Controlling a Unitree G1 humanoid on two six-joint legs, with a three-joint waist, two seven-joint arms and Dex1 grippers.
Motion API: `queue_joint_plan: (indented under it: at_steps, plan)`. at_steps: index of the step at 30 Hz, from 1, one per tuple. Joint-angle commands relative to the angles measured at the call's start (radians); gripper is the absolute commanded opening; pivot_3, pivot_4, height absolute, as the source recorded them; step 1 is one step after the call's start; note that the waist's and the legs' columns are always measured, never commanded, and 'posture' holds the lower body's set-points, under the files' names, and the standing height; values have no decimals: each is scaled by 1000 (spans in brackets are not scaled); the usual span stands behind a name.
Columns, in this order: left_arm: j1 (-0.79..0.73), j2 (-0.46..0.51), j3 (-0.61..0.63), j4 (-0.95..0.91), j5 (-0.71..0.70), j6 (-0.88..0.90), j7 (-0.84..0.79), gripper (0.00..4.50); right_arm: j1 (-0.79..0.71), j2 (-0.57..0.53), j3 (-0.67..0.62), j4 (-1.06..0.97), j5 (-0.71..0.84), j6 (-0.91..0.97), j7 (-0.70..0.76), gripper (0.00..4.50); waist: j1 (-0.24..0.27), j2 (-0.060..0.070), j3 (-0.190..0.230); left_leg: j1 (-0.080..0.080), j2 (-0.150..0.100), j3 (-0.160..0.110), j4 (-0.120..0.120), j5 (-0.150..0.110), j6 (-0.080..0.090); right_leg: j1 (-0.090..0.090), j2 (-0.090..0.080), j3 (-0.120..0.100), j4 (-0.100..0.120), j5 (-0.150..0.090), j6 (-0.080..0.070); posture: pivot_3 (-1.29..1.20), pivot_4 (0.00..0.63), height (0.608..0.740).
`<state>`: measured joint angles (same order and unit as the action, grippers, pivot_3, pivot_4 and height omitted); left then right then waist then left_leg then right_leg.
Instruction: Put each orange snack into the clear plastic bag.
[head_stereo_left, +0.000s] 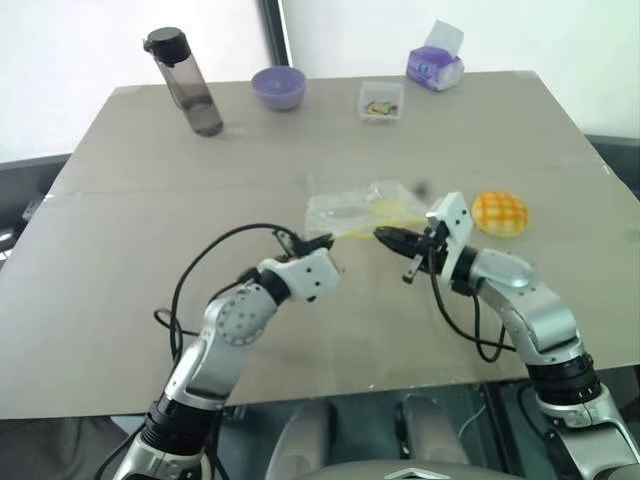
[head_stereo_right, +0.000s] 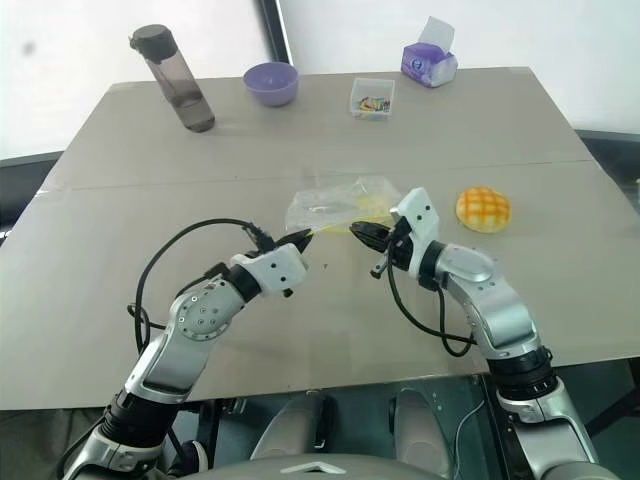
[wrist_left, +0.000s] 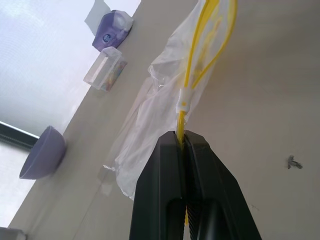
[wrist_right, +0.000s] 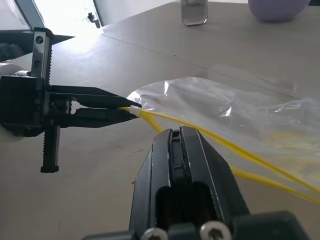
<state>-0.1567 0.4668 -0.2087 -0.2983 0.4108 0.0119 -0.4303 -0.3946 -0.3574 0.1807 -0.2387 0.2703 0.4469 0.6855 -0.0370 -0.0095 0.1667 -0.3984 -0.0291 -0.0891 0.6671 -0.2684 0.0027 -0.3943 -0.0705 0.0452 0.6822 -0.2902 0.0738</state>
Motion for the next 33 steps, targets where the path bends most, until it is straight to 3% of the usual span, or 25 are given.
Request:
queue_joint_plan:
  at_steps: [1,7,13,19,25,29,33]
  plan:
    - [-7,-2,-3,-49,-17,-38,-3,0,-32,26,-10,25,-8,-44,-18,68,0,0,0,0,0,0,0,0,0,0,0,0,0,0,0,0,150,740]
    - [9,-7,-7,-69,-32,-65,-15,0,-66,17,1,130,-65,-56,-32,68,0,0,0,0,0,0,0,0,0,0,0,0,0,0,0,0,150,740]
    - [21,-8,-5,-78,-26,-65,-17,0,-102,36,-33,226,-149,-82,-150,68,0,0,0,0,0,0,0,1,-1,0,0,0,0,0,0,0,150,740]
    - [18,-8,1,-69,-12,-59,-9,0,-99,-18,27,234,-263,-121,-162,68,-1,0,0,0,0,0,0,1,-1,0,0,0,0,0,0,0,150,740]
    - [12,-19,0,-53,12,-43,2,0,-93,-130,129,180,-442,-213,-138,2662,-2,0,0,0,0,0,0,1,-1,0,0,0,0,0,0,0,150,740]
    - [14,-21,2,-51,12,-43,2,0,-95,-143,134,170,-488,-269,-162,4400,-2,0,0,0,0,0,0,1,-1,0,0,0,0,0,0,0,150,740]
    - [5,-20,9,-37,22,-23,12,0,-82,-123,87,86,-410,-223,-111,4459,-1,0,0,0,0,0,0,1,-1,0,0,0,0,0,0,0,150,740]
